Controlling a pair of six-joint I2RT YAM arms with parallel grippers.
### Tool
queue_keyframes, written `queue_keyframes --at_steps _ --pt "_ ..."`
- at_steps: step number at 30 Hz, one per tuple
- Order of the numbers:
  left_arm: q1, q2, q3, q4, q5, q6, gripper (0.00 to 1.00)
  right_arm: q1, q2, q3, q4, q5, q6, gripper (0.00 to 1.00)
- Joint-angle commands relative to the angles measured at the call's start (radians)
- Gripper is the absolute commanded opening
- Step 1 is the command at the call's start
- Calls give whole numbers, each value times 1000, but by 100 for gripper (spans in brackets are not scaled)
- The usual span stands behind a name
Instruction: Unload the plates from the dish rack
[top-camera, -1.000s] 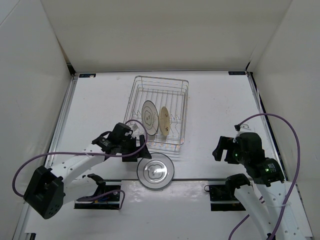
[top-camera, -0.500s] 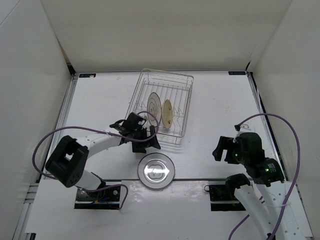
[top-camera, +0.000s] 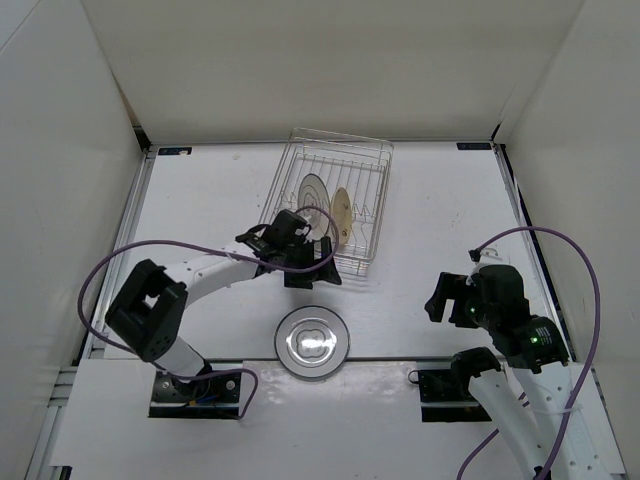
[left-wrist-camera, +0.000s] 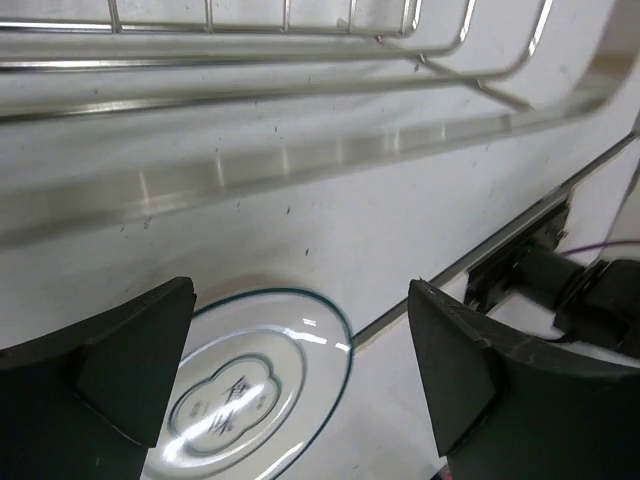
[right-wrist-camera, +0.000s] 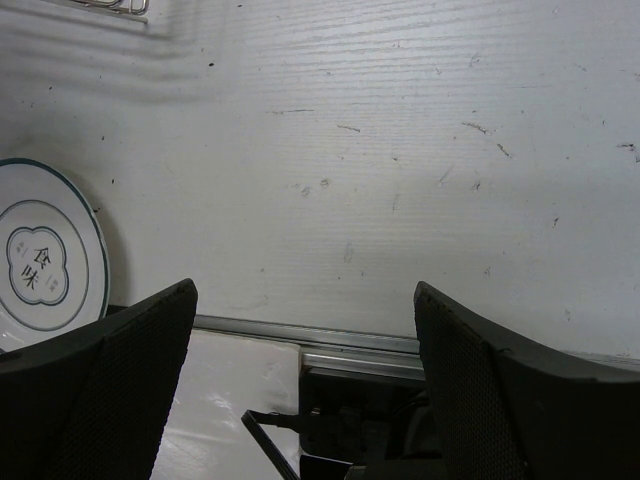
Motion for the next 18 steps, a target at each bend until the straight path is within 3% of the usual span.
queue_keyframes --at_steps 1,8,10,14,18 --pt "-4 -156 67 -102 -14 133 98 -1 3 -3 24 6 5 90" --pt "4 -345 24 -432 -161 351 95 -3 -8 -4 26 0 2 90" --pt "25 -444 -46 -440 -203 365 93 -1 -9 -3 24 2 4 90" --pt "99 -576 -225 -391 -137 313 90 -1 -5 -6 29 -1 -4 90" --pt "105 -592 -366 -376 -94 267 90 -1 -8 -8 30 -6 -3 90"
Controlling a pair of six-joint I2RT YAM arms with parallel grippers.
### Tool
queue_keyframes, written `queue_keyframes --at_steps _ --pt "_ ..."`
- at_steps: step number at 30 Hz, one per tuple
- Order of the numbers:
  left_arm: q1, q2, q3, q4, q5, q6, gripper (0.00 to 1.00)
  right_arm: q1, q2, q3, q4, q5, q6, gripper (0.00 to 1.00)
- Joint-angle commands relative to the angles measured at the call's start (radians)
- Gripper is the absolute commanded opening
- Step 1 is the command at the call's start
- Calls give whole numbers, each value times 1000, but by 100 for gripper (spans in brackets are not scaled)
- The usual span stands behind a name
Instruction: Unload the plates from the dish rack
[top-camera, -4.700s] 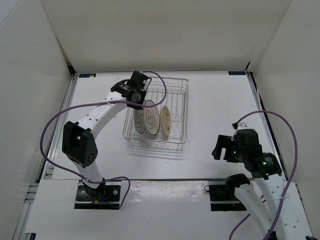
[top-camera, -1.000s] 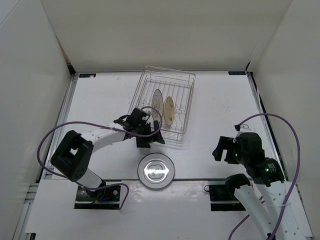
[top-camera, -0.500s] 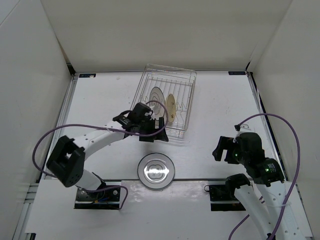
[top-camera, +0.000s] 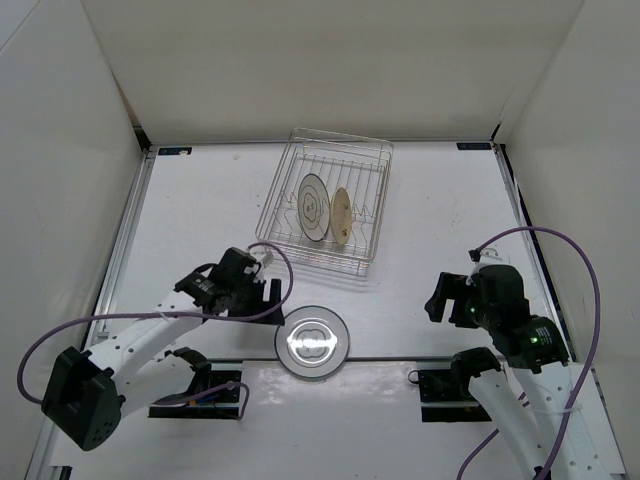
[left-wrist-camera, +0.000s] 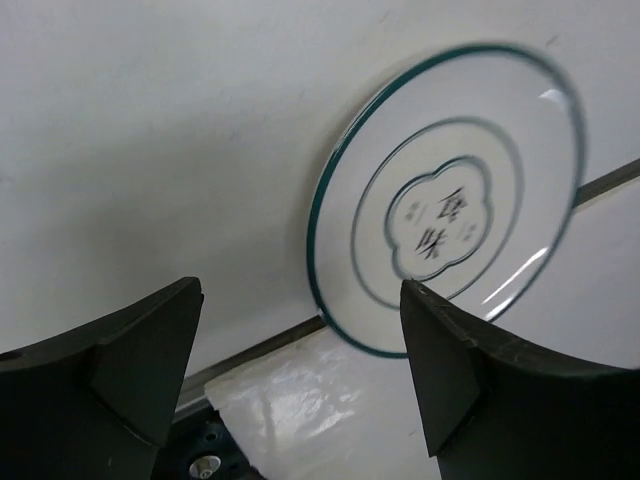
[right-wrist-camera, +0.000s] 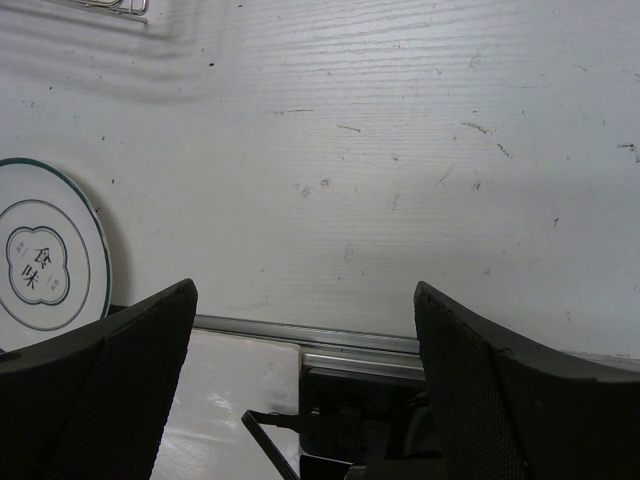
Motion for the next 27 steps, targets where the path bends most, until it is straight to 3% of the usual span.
queue_keyframes --at_steps 1,10,18,25,27 --pt "9 -11 -69 -8 43 -41 91 -4 -14 -6 29 -4 -1 90" --pt "10 -51 -291 177 104 -121 91 2 -12 -6 32 -5 -1 90" --pt "14 -5 -436 516 221 -257 89 -1 -11 -7 32 -9 -1 90" --pt "12 90 -443 644 233 -279 70 -1 -6 -7 29 -5 -1 90" --pt "12 106 -434 665 239 -279 53 -3 -7 -6 29 -5 -1 90"
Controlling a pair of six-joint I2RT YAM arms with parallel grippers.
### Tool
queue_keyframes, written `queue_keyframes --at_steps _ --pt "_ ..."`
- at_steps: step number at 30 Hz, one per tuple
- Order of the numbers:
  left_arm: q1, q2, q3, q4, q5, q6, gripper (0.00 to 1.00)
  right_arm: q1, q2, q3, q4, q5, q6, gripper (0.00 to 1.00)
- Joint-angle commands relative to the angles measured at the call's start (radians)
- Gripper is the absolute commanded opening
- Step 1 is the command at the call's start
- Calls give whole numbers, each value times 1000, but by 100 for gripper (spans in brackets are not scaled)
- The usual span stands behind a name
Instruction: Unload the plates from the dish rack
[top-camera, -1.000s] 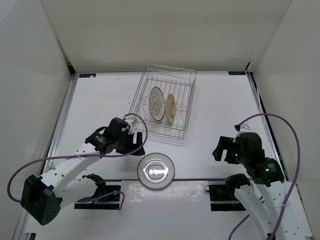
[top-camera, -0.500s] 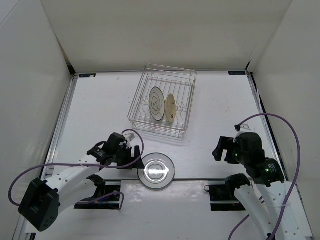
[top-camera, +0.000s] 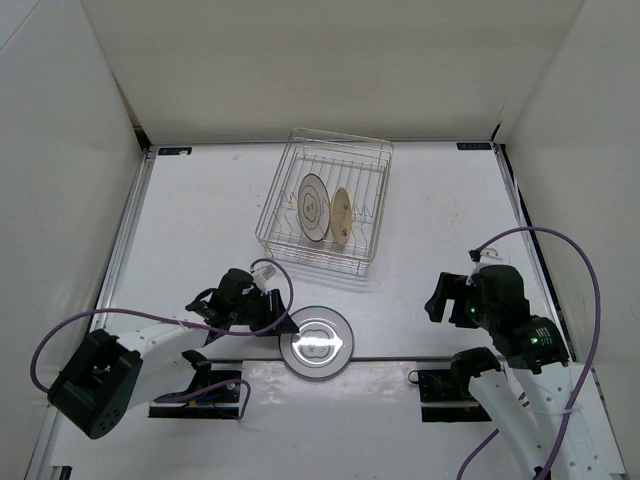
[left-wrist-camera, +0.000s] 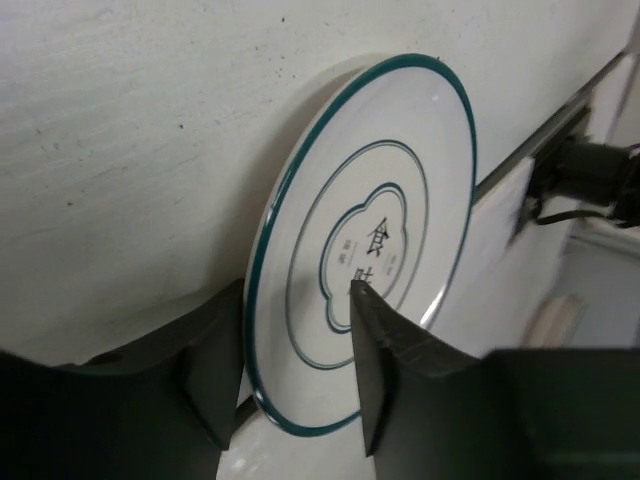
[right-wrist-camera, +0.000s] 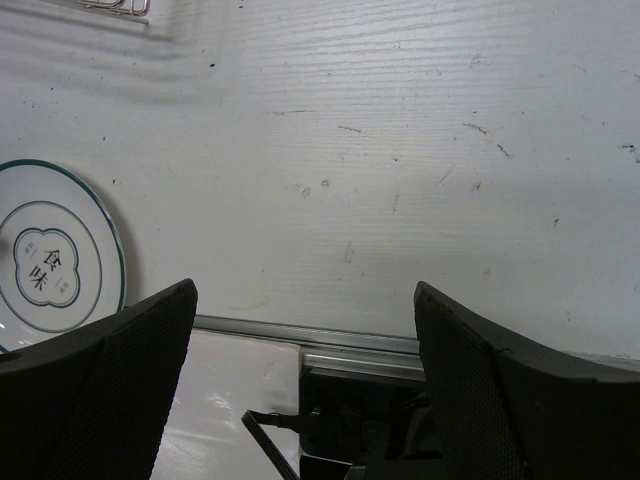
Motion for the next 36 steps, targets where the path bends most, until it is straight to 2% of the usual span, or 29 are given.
queue_keyframes --at_steps 1,2,3,7,11,17,22,24,25,27,28,29,30,36 --pt "-1 67 -25 -6 -69 15 48 -3 -2 -7 29 -4 -1 90" --pt "-1 76 -22 5 -78 17 43 -3 -2 -6 29 -5 -2 90" --pt "0 99 0 9 -83 18 32 -3 0 -7 32 -5 -1 90" --pt "-1 179 52 18 -92 23 21 -3 0 -7 30 -5 -1 90" --pt "0 231 99 20 -121 21 18 -1 -2 -6 30 -4 -1 90" --pt "6 226 156 -50 -236 63 18 0 -5 -9 30 -2 -1 90" --pt "31 228 181 -52 -271 76 18 -4 -2 -9 29 -4 -1 90" --pt "32 237 198 -46 -270 79 24 -1 -3 -7 30 -2 1 90" --pt "34 240 214 -57 -268 83 46 -4 -6 -7 29 -4 -1 90" --pt "34 243 239 -95 -262 102 69 -4 -6 -6 32 -2 1 90" --pt "34 230 262 -139 -262 119 86 -1 -8 -7 29 -4 -1 90" --pt "31 219 270 -158 -268 119 95 -1 -9 -7 27 -2 -1 90" --pt "31 207 277 -196 -300 124 100 -1 -11 -10 29 -4 -14 90" --pt "26 10 408 -420 -400 237 100 -1 -17 -9 30 -5 2 90"
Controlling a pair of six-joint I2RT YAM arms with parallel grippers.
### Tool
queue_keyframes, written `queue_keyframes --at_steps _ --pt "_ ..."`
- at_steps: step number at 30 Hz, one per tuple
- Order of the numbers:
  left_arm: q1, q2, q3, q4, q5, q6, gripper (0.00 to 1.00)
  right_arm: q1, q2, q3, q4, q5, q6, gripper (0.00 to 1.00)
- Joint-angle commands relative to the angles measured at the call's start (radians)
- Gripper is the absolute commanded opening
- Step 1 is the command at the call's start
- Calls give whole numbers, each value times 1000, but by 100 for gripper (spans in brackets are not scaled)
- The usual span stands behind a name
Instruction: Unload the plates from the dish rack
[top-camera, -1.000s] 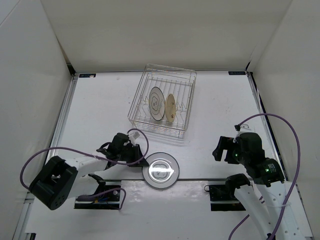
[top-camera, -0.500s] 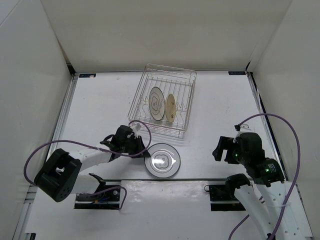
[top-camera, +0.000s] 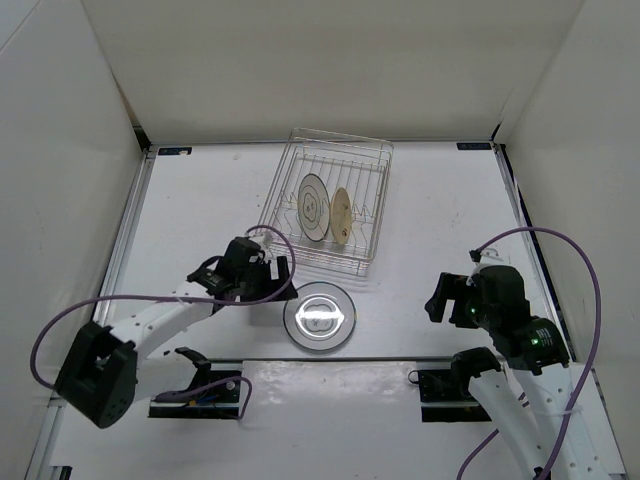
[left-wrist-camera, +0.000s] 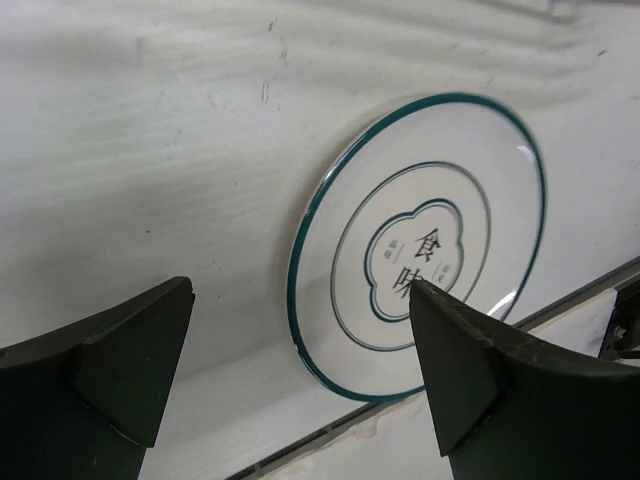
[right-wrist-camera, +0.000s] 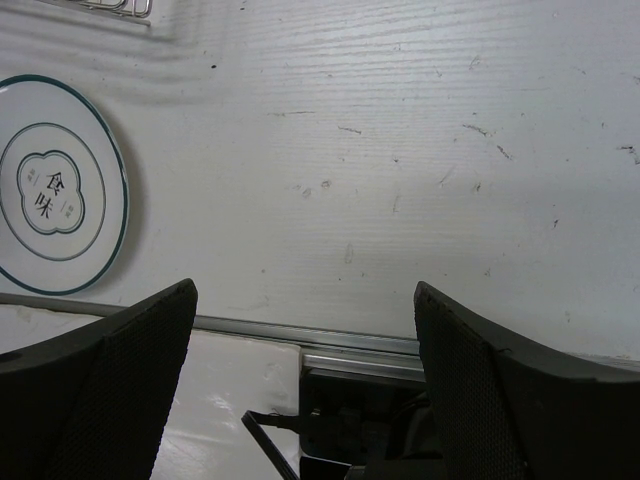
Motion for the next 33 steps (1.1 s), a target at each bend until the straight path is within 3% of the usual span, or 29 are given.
queue_keyframes --at_steps 1,7,13,17,22,28,33 --pt "-2 -132 113 -154 -117 102 100 -1 -9 -9 32 -5 2 90" --pt "1 -114 326 -197 -213 277 100 -4 -5 -12 36 -8 -9 90" --pt "94 150 573 -172 -111 288 98 -3 -9 -10 38 -8 -9 90" --pt "93 221 617 -75 -128 292 97 -1 -9 -10 36 -8 -4 90" --pt "91 359 754 -107 -160 326 97 -1 -3 -9 35 -10 -4 90" --pt "73 419 783 -96 -187 357 97 -3 -3 -10 35 -10 -3 90" --pt "18 501 896 -153 -337 444 97 -1 -5 -9 35 -5 -4 90"
